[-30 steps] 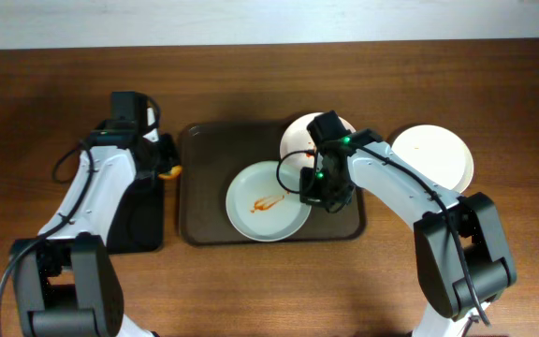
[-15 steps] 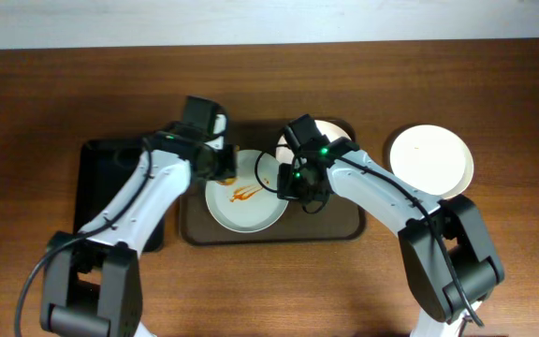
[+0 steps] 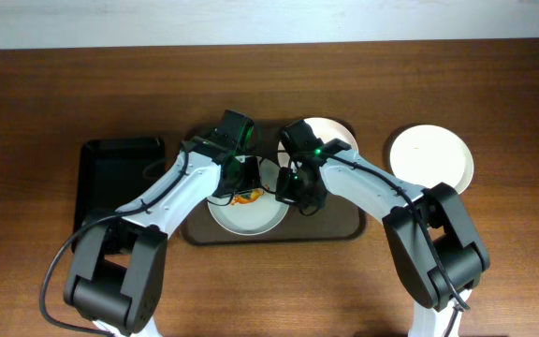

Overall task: Clean dirty plates on tray and stack at the side
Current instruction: 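Scrub the bottom plate with the sponge in the left gripper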

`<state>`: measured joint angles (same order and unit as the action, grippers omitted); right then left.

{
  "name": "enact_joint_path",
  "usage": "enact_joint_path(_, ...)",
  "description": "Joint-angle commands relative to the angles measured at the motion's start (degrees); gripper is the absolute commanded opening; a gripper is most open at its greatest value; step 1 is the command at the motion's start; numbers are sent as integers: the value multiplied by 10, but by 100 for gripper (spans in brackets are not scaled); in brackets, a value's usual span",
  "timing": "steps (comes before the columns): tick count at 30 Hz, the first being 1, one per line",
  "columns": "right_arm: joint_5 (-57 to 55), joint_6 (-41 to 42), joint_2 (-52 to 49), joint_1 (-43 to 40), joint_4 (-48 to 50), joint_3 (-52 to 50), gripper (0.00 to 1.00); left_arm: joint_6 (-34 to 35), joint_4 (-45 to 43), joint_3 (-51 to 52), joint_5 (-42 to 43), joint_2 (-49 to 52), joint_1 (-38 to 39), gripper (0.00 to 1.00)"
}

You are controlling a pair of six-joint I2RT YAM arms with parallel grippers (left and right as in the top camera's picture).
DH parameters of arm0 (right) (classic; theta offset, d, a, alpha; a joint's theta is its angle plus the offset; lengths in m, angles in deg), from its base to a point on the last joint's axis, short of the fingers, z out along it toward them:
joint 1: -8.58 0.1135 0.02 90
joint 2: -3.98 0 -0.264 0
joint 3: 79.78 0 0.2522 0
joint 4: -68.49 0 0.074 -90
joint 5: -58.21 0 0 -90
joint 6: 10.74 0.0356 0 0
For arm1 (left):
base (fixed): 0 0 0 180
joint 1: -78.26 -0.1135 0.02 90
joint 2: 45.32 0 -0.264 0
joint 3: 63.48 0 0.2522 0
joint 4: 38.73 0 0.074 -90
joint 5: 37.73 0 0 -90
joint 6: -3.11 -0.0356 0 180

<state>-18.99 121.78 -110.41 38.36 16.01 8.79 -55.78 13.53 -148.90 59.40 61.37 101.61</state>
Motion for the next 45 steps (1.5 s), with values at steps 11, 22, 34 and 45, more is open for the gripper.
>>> enact_joint_path(11,7,75,-14,3,-18,5,7,57,-10,4,37,10,-11,0)
enact_joint_path(22,7,75,-14,3,-24,5,32,12,-19,4,60,22,-11,0)
enact_joint_path(34,-7,42,-3,2,-48,5,40,-26,-20,4,66,22,-11,0)
enact_joint_path(45,-58,-2,68,-7,-96,5,45,-65,-25,4,84,23,-14,0)
